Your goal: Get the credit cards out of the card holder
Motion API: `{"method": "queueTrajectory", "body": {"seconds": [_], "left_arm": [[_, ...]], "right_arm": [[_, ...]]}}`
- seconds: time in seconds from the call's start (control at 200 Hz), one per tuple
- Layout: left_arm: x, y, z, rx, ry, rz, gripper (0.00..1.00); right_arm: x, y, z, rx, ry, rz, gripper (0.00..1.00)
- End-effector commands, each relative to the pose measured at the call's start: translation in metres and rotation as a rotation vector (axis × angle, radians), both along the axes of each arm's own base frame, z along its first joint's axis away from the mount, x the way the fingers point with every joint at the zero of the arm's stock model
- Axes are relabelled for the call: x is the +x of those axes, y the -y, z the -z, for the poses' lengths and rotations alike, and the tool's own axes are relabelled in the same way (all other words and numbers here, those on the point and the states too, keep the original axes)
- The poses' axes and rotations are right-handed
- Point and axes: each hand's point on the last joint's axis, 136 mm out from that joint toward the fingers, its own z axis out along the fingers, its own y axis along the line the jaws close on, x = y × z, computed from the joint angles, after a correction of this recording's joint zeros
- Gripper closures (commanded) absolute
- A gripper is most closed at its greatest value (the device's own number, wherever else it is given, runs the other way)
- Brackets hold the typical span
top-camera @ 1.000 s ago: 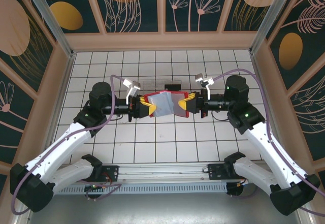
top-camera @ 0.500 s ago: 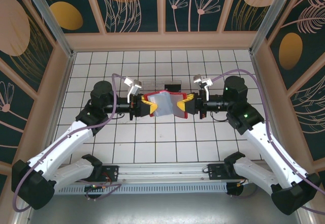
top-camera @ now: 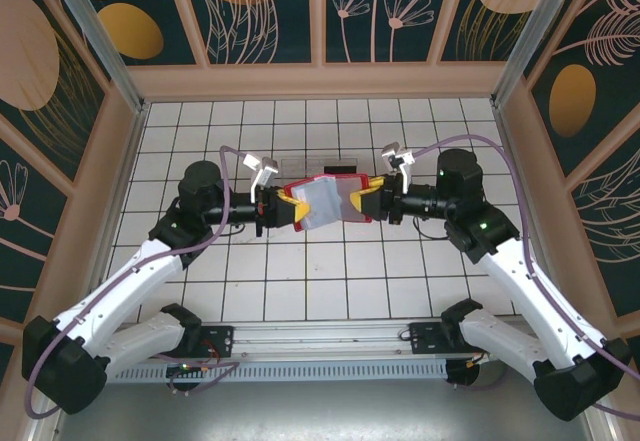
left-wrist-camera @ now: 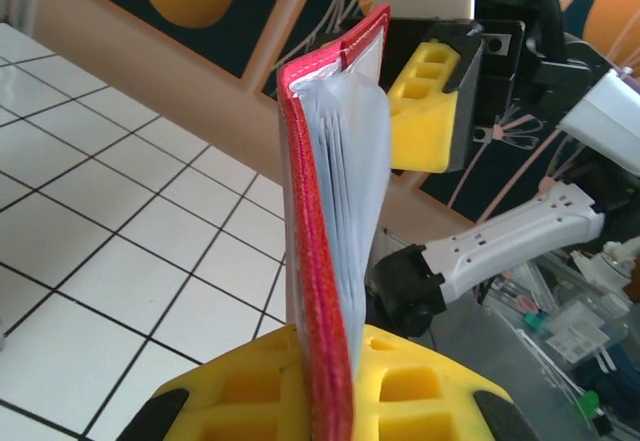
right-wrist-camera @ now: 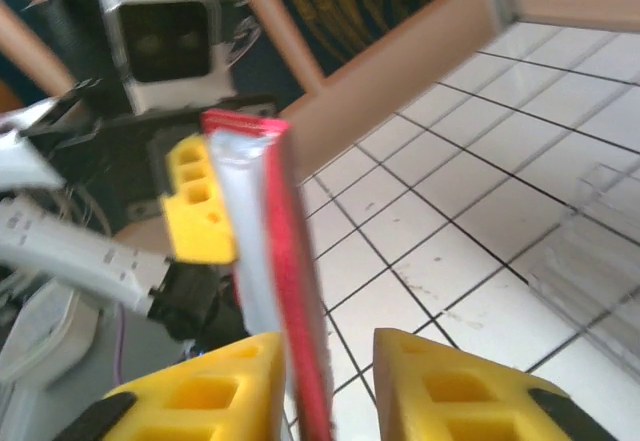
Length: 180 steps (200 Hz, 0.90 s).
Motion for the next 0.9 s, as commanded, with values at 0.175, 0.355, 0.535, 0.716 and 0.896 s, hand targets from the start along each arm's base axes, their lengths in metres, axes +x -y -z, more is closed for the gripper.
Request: {"method": "queueTrajectory", "body": {"seconds": [0.175,0.355,0.535,0.716,0.896], "left_arm": [[0.044,-0.011,0.007,0.087,-0.026,-0.261,1.00],[0.062,-0.015,0.018,0.149,-0.049,-0.346,1.00],[0.070,-0.014,0.030,0.189,-0.065,-0.355,1.00],[0.075,-0.017,0.040,0.225,-0.075,-0.383,1.00],[0.070,-0.016,0.047,0.232,-0.085,-0.365,1.00]], "right_arm": [[0.052,0.036,-0.007,-0.074,-0.084,0.413,0.50],[0.061,0.034,-0.021,-0.028,-0.233,0.485,0.53],[0.050,-0.024,-0.021,-0.014,-0.291,0.435,0.53],[0.059,-0.058,-0.008,-0.011,-0.377,0.491,0.42],[0.075,-0.077,0.015,-0.048,-0.446,0.538,0.33]]}}
